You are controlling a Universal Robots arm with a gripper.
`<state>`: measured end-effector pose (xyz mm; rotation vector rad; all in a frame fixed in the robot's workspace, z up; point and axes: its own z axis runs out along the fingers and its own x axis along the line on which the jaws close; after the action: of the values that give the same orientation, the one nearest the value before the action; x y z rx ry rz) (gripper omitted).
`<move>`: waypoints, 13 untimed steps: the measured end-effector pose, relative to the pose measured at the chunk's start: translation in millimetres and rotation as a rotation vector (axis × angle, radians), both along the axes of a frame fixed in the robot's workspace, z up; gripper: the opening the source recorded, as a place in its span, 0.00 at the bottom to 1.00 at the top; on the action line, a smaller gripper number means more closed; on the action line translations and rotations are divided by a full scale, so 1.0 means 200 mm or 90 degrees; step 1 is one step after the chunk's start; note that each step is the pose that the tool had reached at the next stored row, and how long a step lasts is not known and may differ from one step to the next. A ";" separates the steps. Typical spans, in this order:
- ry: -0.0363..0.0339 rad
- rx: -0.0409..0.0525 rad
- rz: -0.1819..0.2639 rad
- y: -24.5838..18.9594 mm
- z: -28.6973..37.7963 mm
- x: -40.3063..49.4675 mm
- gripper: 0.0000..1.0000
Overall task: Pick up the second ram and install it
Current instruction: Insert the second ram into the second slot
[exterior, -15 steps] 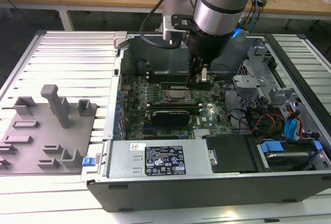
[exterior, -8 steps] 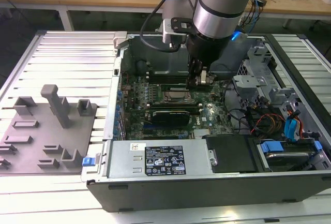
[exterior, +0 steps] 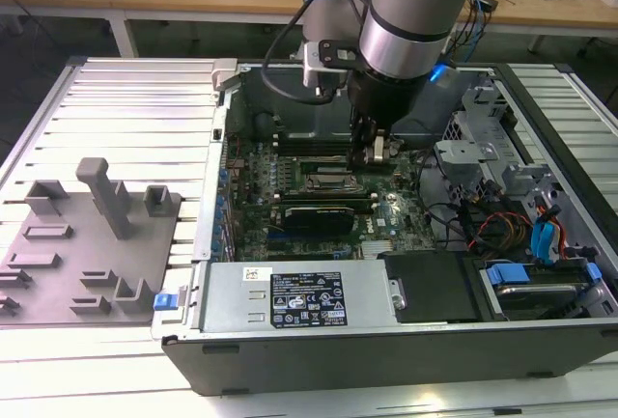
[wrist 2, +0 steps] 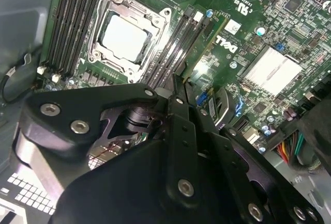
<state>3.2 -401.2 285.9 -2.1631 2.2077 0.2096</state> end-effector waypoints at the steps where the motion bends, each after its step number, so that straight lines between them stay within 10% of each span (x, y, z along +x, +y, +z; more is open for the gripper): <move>1: 0.0000 0.0000 0.000 0.000 -0.003 0.000 0.12; 13: 0.0000 0.0000 0.000 0.000 -0.046 0.000 0.12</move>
<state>3.2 -401.2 276.7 -2.1632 2.2077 0.2096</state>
